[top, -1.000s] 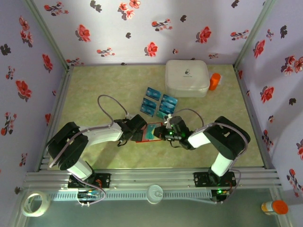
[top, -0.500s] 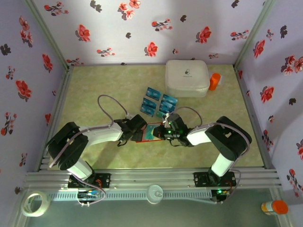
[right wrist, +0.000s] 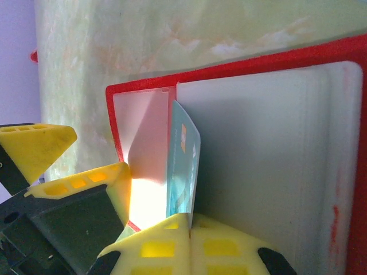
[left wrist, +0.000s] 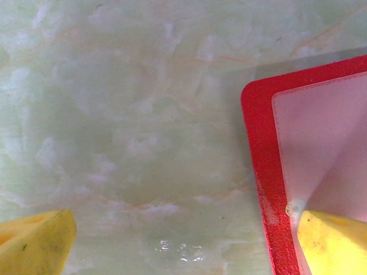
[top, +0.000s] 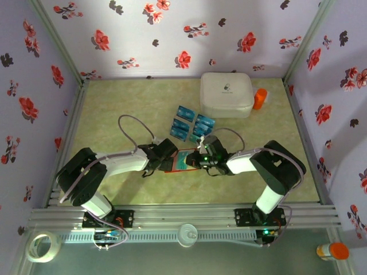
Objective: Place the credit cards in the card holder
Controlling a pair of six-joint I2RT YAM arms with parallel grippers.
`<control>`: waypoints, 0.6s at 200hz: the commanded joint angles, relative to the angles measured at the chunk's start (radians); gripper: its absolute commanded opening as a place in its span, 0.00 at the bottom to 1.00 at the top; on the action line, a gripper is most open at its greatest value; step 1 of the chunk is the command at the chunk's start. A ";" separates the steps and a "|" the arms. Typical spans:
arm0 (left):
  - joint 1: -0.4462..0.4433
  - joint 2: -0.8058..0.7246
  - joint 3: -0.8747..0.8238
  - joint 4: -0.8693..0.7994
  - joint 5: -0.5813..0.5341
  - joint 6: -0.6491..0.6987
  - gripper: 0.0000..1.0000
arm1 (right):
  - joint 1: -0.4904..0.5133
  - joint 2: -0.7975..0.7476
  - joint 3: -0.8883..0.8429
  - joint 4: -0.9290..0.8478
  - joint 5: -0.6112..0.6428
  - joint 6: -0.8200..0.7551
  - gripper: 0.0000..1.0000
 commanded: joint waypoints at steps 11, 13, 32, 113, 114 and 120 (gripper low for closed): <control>0.008 0.026 -0.021 -0.014 -0.042 -0.009 1.00 | -0.008 0.020 0.030 -0.142 -0.025 -0.057 0.00; 0.008 0.027 -0.021 -0.013 -0.041 -0.010 1.00 | -0.008 0.022 0.032 -0.145 -0.026 -0.058 0.00; 0.008 0.029 -0.021 -0.010 -0.039 -0.009 1.00 | -0.008 0.035 0.048 -0.161 -0.035 -0.066 0.00; 0.008 0.030 -0.024 0.000 -0.039 -0.013 1.00 | -0.008 0.063 0.098 -0.220 -0.062 -0.088 0.10; 0.008 0.029 -0.025 0.000 -0.039 -0.013 1.00 | -0.008 0.063 0.100 -0.223 -0.062 -0.089 0.11; 0.008 0.029 -0.027 0.000 -0.040 -0.013 1.00 | -0.008 0.057 0.104 -0.236 -0.062 -0.095 0.13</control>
